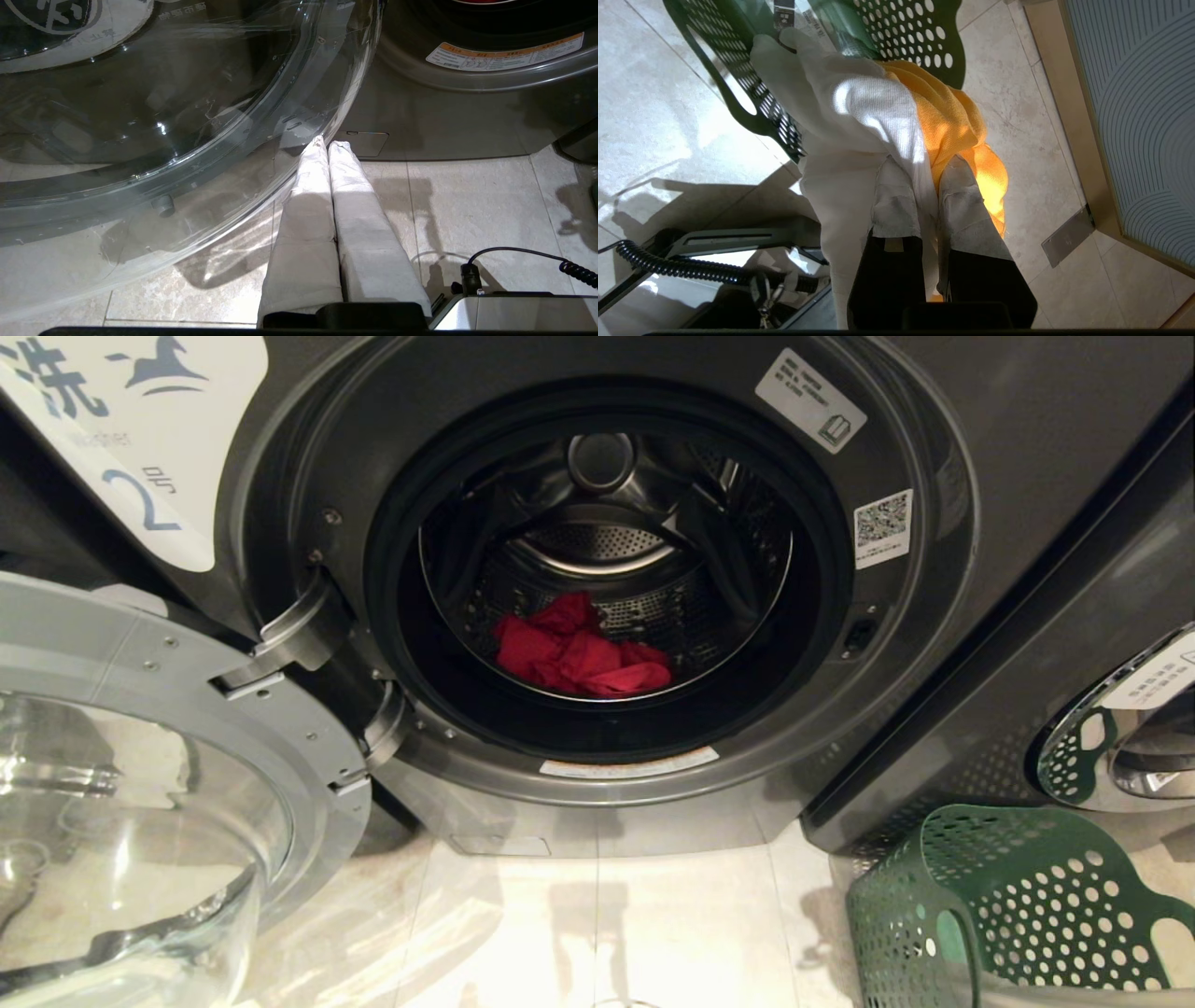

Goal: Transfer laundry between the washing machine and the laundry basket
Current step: Pick a cloth and place it into the basket

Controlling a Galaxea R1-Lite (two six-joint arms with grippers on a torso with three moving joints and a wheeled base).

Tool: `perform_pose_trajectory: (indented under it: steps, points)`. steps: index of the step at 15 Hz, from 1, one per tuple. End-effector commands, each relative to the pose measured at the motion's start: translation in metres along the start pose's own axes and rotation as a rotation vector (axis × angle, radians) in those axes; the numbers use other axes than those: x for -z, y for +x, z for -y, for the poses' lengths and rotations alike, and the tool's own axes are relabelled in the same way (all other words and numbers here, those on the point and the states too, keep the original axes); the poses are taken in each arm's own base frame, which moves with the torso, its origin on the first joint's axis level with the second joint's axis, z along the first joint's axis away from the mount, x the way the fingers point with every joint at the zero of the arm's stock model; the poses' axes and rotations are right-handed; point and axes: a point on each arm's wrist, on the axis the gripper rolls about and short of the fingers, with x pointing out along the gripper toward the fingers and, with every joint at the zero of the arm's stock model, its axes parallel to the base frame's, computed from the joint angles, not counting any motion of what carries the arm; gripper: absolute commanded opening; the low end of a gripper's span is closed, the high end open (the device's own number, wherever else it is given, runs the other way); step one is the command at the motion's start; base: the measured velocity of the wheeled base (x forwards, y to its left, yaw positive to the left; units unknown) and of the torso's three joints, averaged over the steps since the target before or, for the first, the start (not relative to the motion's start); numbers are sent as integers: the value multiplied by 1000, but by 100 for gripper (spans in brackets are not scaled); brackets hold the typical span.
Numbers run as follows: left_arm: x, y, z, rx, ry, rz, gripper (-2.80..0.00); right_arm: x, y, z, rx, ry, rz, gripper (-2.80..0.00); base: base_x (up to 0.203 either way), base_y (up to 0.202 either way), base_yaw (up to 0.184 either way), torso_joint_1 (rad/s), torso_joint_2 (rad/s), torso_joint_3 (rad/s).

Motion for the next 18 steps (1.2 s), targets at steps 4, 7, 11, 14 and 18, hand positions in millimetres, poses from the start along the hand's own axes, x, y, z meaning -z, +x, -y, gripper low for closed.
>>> perform_pose_trajectory:
  steps: [4, 7, 11, 14, 18]
  points:
    - [0, 0, 0, -1, -1, 1, -280, 1, 10, -9, 30, -34, -36, -280, 0, 0, 0, 0, 0, 0]
    - [0, 0, 0, -1, -1, 1, -280, 1, 10, -8, 28, -32, -33, -280, 0, 0, 0, 0, 0, 0]
    - [0, 0, 0, -1, -1, 1, -280, 2, 8, -5, 23, -28, -22, -280, 0, 0, 0, 0, 0, 0]
    - [0, 0, 0, -1, -1, 1, -280, 2, 6, -3, 17, -21, -14, -280, 0, 0, 0, 0, 0, 0]
    - [0, 0, 0, -1, -1, 1, -280, 4, 7, -3, 18, -23, -16, -280, 0, 0, 0, 0, 0, 0]
